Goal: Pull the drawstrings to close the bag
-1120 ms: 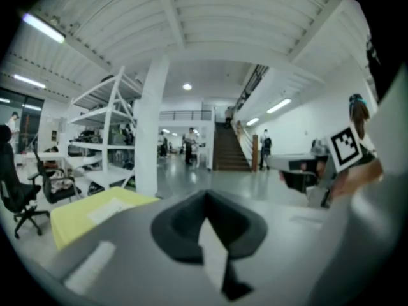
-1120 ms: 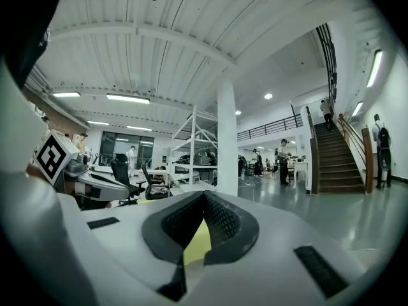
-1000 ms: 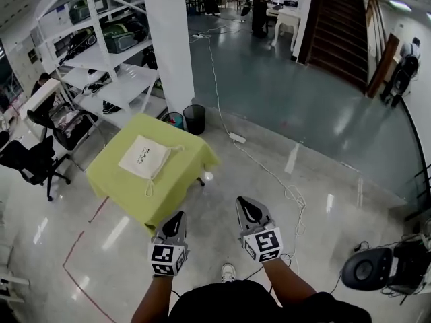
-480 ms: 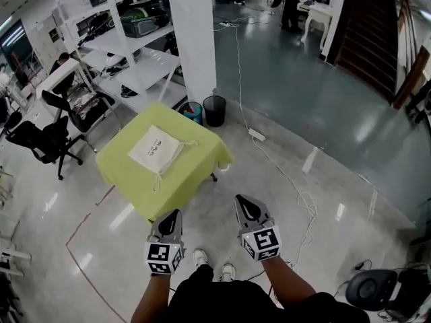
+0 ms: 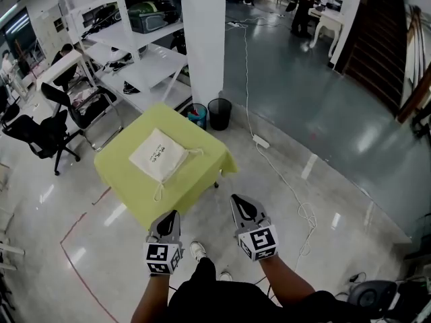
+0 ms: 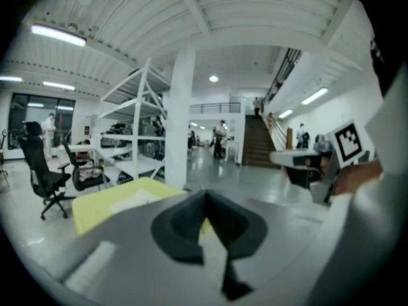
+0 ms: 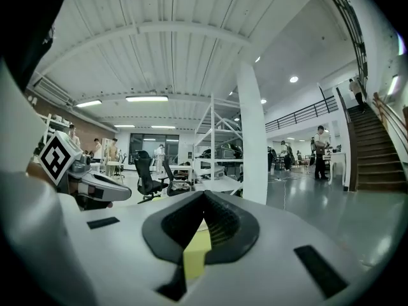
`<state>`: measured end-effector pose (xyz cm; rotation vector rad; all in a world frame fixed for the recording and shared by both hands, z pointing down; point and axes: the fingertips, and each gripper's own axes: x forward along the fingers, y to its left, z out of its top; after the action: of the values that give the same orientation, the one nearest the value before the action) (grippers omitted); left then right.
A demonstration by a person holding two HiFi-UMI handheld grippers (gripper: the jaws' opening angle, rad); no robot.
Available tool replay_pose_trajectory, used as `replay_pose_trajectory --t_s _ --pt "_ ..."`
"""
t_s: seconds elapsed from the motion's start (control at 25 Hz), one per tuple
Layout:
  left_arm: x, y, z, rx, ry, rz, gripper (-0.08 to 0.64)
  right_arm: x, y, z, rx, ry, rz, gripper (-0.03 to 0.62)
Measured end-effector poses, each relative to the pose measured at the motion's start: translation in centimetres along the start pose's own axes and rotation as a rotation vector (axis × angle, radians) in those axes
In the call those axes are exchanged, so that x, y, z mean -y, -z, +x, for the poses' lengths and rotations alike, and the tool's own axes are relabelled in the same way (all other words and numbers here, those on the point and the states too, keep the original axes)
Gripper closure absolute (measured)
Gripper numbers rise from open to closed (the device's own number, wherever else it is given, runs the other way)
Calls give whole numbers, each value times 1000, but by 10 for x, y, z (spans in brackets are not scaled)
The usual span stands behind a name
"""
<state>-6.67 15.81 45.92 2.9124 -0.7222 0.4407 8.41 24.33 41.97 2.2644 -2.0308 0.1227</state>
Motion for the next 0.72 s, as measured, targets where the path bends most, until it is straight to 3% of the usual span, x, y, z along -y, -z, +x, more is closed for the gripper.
replay_pose_trajectory --t_s 0.48,0.72 --pt "-91 3 52 -41 -38 -80 555 -5 4 116 -59 -54 -18 592" --pt "-127 2 62 -50 -46 -73 555 -10 3 158 -91 -67 -54 592"
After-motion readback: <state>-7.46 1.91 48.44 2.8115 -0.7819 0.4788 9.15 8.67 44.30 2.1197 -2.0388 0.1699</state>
